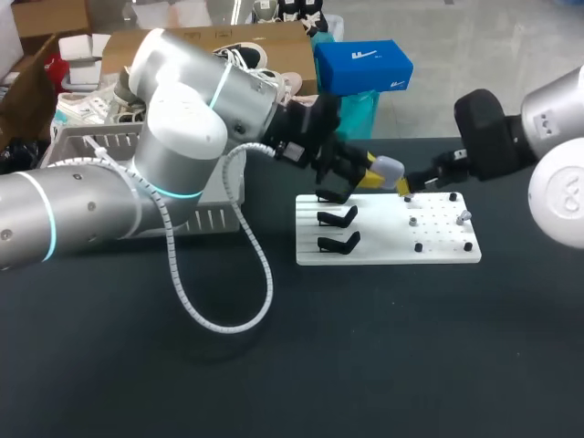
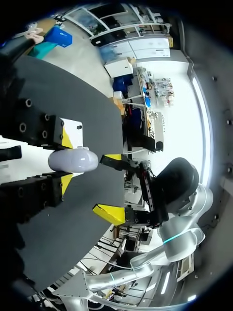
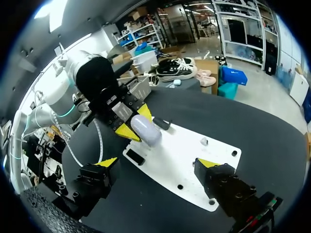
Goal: Pick up each earbud case from the left stands, insert the matching earbuds, close the lid, and place the case in the box.
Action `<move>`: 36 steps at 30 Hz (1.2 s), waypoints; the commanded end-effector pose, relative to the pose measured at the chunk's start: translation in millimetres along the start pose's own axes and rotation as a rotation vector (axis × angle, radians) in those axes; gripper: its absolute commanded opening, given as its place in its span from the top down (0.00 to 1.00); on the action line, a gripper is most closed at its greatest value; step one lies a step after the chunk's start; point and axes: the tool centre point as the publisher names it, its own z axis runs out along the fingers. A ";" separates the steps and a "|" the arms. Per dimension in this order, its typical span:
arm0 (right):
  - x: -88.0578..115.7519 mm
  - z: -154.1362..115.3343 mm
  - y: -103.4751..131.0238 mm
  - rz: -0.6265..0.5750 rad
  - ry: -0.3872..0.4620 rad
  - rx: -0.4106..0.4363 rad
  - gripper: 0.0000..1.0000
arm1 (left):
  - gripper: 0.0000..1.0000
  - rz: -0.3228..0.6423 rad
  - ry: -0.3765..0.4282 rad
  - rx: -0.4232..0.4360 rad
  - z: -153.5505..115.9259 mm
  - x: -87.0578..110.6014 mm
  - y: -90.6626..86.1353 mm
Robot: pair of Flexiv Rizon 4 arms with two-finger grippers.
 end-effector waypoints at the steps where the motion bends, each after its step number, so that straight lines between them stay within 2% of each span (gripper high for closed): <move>1: -6.6 6.6 -2.8 -0.004 0.008 -0.025 0.00 | 1.00 0.001 -0.001 0.006 0.0 0.4 -4.5; 27: -14.8 12.0 -12.4 0.024 -0.007 -0.013 0.00 | 1.00 0.029 -0.015 0.034 0.5 -3.1 -26.4; 36: -21.2 -7.7 -17.7 0.008 -0.050 0.032 0.00 | 1.00 0.033 -0.026 0.027 2.9 1.8 -31.5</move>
